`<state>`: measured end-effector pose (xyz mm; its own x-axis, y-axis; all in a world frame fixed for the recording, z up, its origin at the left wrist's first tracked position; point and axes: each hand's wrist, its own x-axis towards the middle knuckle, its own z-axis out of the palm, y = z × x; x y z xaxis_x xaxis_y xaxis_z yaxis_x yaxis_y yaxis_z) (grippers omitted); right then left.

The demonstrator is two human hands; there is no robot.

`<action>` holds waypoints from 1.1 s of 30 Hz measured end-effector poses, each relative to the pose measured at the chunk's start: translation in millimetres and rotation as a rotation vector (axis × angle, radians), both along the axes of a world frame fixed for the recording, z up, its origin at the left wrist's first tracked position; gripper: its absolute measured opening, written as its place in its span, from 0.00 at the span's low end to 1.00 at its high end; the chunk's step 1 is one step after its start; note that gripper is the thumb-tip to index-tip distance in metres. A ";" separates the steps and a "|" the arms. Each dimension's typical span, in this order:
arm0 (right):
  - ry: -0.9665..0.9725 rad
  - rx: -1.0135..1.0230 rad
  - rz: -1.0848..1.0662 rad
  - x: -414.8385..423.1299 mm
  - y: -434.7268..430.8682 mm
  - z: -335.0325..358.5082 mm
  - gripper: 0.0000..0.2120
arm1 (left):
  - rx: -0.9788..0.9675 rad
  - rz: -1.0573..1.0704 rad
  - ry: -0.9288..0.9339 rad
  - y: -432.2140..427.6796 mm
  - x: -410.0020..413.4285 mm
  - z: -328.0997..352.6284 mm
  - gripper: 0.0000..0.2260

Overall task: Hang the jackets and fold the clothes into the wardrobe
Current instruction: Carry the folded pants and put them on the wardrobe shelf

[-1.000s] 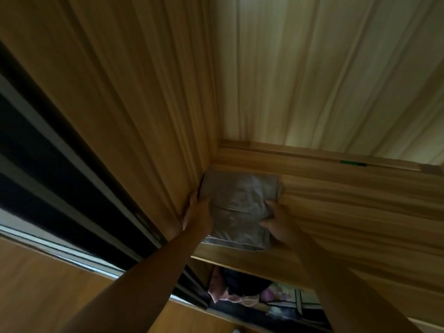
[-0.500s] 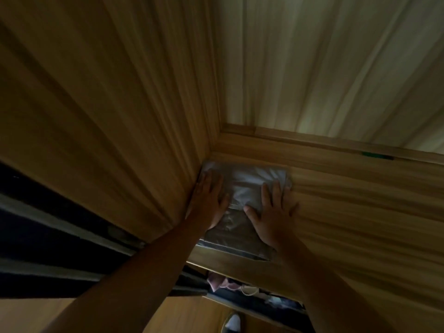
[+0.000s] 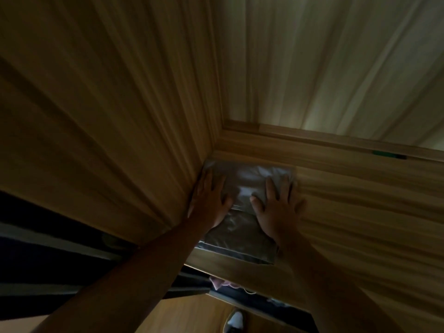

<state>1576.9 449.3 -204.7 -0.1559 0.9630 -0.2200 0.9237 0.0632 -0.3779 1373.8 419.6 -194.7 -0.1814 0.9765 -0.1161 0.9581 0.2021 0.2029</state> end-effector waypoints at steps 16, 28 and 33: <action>0.384 -0.162 0.088 61.7 -105.2 73.4 0.29 | -0.039 -0.027 -0.327 -114.3 15.7 49.0 0.28; 0.547 -0.256 0.332 9.4 -222.2 161.7 0.22 | 0.083 0.115 -0.652 -319.3 -21.0 111.2 0.13; 0.483 -0.295 0.517 -45.0 -271.6 167.4 0.21 | 0.161 0.205 -0.556 -389.3 -55.6 126.3 0.17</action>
